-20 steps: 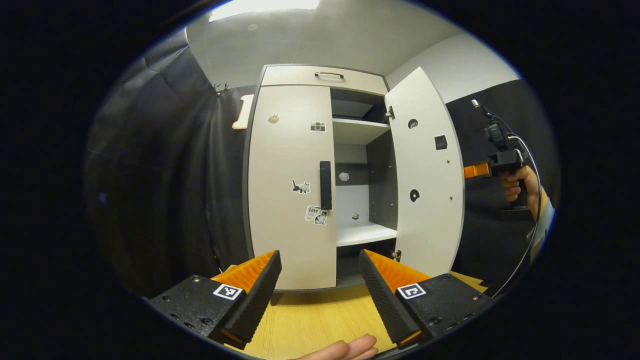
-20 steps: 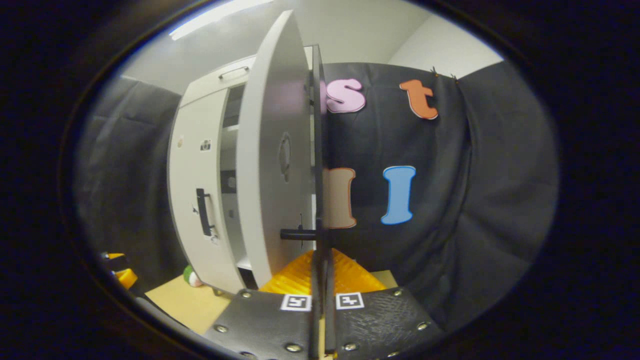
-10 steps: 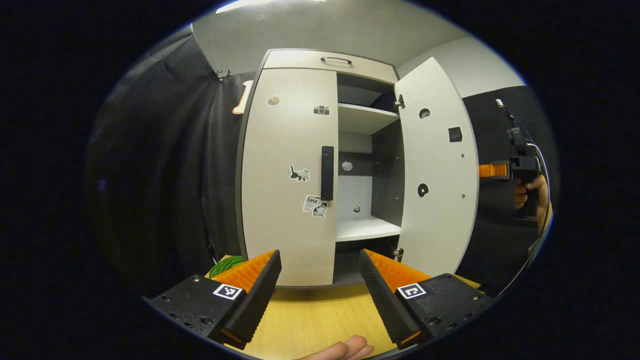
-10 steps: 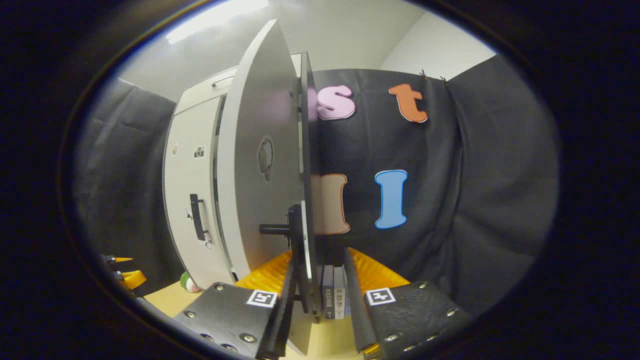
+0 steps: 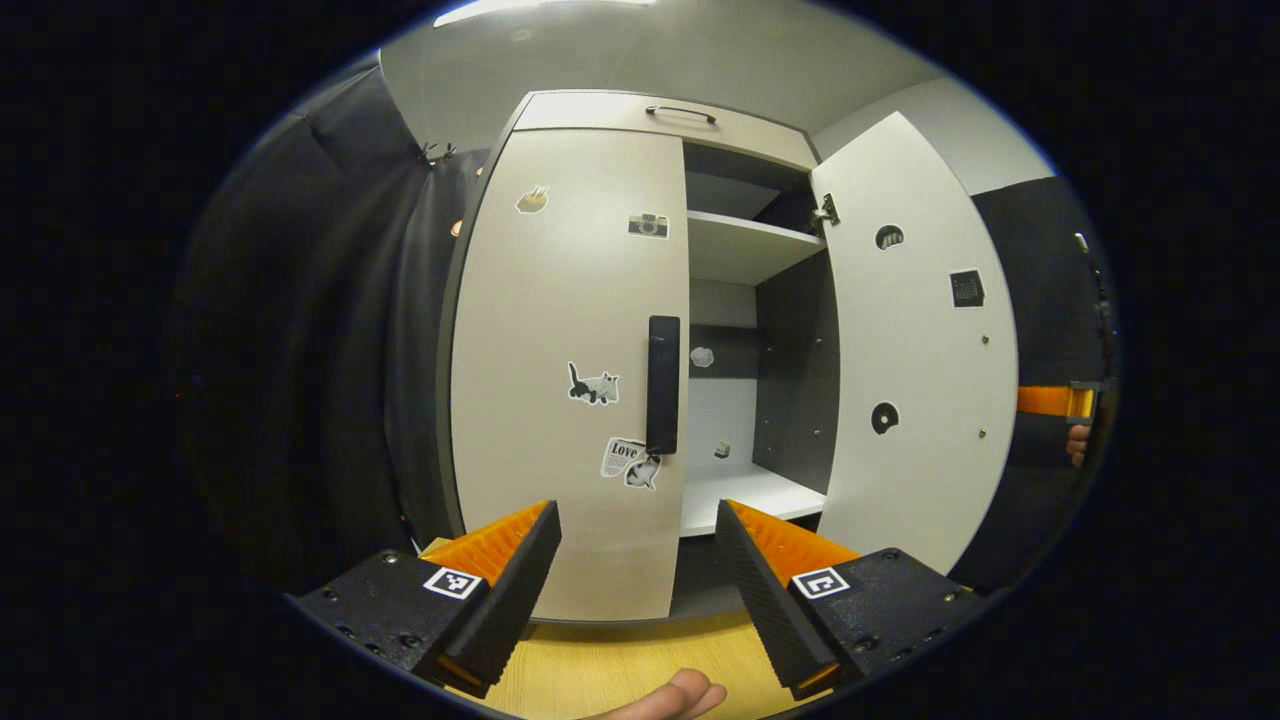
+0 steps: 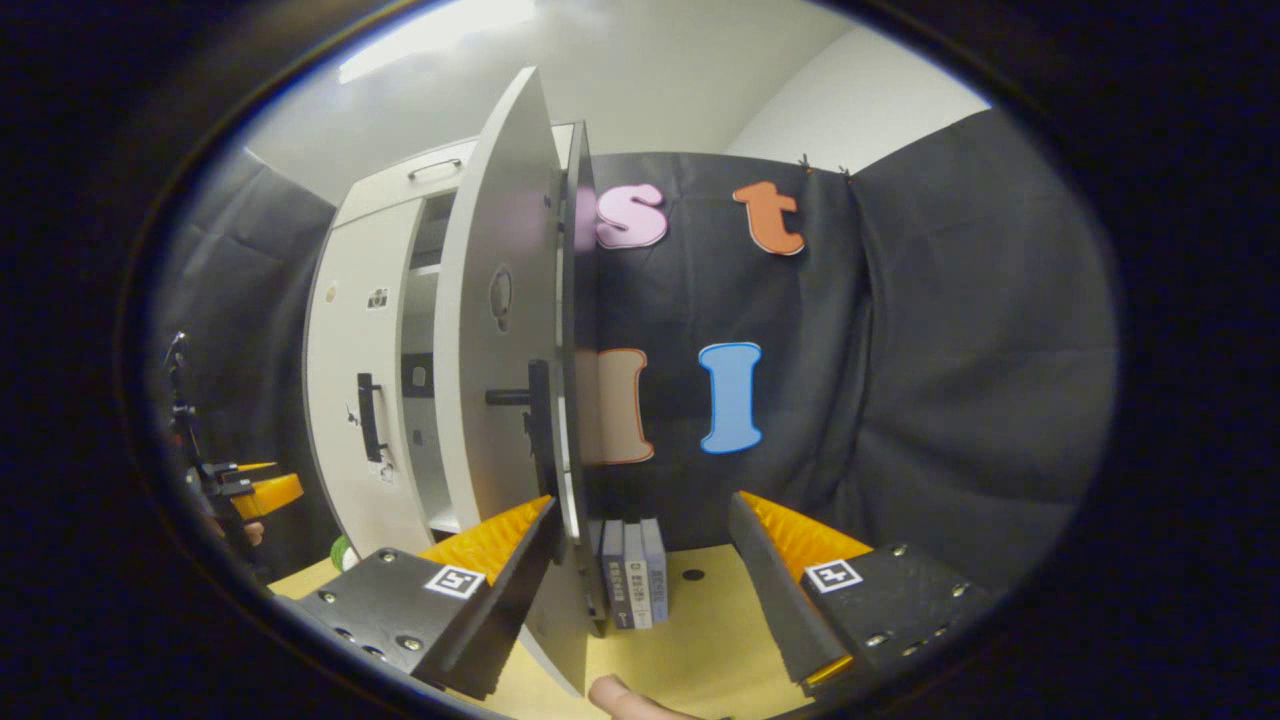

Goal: Open the right door of the double-door shoe cabinet with the right hand, and open the left door with the left hand.

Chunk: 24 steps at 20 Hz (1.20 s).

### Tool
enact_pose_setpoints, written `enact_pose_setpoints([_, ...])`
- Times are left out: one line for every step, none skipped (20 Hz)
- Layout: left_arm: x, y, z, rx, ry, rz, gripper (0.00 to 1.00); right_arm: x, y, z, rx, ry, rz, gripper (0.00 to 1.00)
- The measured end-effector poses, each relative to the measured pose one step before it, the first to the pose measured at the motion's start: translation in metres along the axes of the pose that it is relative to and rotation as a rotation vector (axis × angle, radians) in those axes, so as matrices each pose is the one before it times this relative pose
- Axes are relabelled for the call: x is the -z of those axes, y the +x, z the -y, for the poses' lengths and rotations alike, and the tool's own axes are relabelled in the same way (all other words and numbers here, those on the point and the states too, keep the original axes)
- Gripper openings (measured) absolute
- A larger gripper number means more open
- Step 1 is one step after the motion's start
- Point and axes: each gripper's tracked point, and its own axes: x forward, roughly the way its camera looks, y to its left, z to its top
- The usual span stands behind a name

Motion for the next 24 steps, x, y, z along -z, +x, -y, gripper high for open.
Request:
enact_pose_setpoints([-0.00227,0.00732,-0.00035,0.00204,-0.00724,-0.00233,0.96,-0.00086,-0.01048,0.00115,-0.00129,0.01208,0.01154,1.0])
enact_pose_setpoints([-0.0034,0.00813,0.00012,0.00093,-0.00258,0.00041,0.96,-0.0008,-0.01022,-0.00439,-0.01462,0.00917,0.00781,1.0])
enact_pose_setpoints([-0.00334,0.00952,-0.00105,-0.00571,0.00261,0.00071,0.97,0.00009,-0.00898,-0.0059,-0.02305,0.00389,0.00651,1.0])
enact_pose_setpoints([-0.00338,0.00841,-0.00336,-0.01484,0.0077,0.00019,0.97,-0.00045,-0.00946,-0.00487,-0.01358,0.00766,0.01122,1.0])
enact_pose_setpoints([-0.00185,0.00589,-0.0053,-0.02944,0.0014,-0.00396,0.97,-0.00154,-0.00871,-0.00417,-0.00768,0.0101,0.00981,1.0])
enact_pose_setpoints([-0.00525,0.00767,-0.00009,-0.00142,0.00667,0.00818,0.97,0.0026,-0.00664,-0.00385,-0.00673,0.00669,0.00002,0.97])
enact_pose_setpoints([-0.0057,0.00938,0.00295,0.0063,0.00694,0.00873,0.96,0.00394,-0.00636,-0.00355,0.00048,0.00643,-0.00764,1.0])
enact_pose_setpoints([-0.00404,0.00748,0.00113,0.00449,0.01074,0.00337,0.95,0.00132,-0.00732,-0.00323,-0.00237,0.00431,-0.00203,1.0])
enact_pose_setpoints([-0.00606,0.00675,0.00125,0.00263,0.00459,0.01045,0.95,0.00047,-0.00666,-0.00686,-0.01229,-0.00175,0.00599,0.98])
enact_pose_setpoints([-0.00631,0.00719,0.00194,0.00619,0.00193,0.01311,0.95,0.00082,-0.00499,-0.00529,-0.0077,-0.00403,0.00546,1.0])
enact_pose_setpoints([-0.00347,0.00887,0.00341,0.00708,-0.00734,0.00066,0.95,0.00245,-0.00402,-0.00515,-0.00526,-0.00404,0.00065,1.0])
enact_pose_setpoints([-0.00053,0.00797,0.00315,0.00749,-0.00351,-0.01249,0.96,0.0015,-0.00456,-0.00524,-0.00565,-0.00441,-0.00011,1.0])
enact_pose_setpoints([-0.00167,0.0088,0.00083,-0.00242,-0.00578,-0.00947,0.96,0.00058,-0.003,-0.00909,-0.01469,-0.0055,0.00506,1.0])
enact_pose_setpoints([-0.00004,0.00742,-0.00054,-0.00764,0.00036,-0.01313,0.96,0.001,-0.00401,-0.00887,-0.01988,-0.00335,0.00251,1.0])
enact_pose_setpoints([-0.00254,0.00872,0.00159,-0.00327,-0.00032,-0.00237,0.96,0.00333,-0.00272,-0.00844,-0.01996,-0.00019,-0.00291,0.98])
enact_pose_setpoints([-0.00309,0.00721,0.0001,-0.00226,-0.00266,0.00577,0.96,0.00255,-0.00315,-0.00766,-0.01754,0.00155,-0.0014,0.98])
enact_pose_setpoints([-0.00362,0.00745,-0.00128,-0.01018,-0.01061,0.01336,0.97,0.0033,-0.00189,-0.00574,-0.01144,0.0035,-0.00195,0.98])
enact_pose_setpoints([-0.00324,0.00526,0.00063,-0.00101,-0.00491,0.01662,0.96,0.00453,-0.00327,-0.00437,-0.0034,0.00308,-0.00827,0.98])
enact_pose_setpoints([0.00164,0.00462,-0.00157,-0.00488,0.01017,-0.00311,0.96,0.00285,-0.00262,-0.00499,-0.00405,0.00584,-0.00123,0.98])
enact_pose_setpoints([0.00099,0.00507,-0.00214,-0.00915,0.00783,-0.00369,0.96,0.00137,-0.00294,-0.0052,-0.00405,0.01028,0.00081,1.0])
enact_pose_setpoints([0.00293,0.00359,-0.00035,0.00125,0.0015,-0.00571,0.96,0.00483,0.00003,-0.00583,-0.00324,0.00807,-0.00336,1.0])
enact_pose_setpoints([0.00179,0.00391,-0.00018,0.00589,-0.00531,-0.00587,0.95,0.00156,-0.0017,-0.00283,-0.00084,0.01265,0.00054,1.0])
enact_pose_setpoints([0.00113,0.00387,0.00144,0.0112,-0.04155,0.01435,0.91,0.00166,-0.00069,-0.00398,-0.00178,0.01201,0.00082,1.0])
enact_pose_setpoints([0.00564,0.00432,0.00151,0.01088,-0.02627,-0.01589,0.84,0.0015,-0.00177,-0.00316,-0.00103,0.00778,-0.00137,1.0])
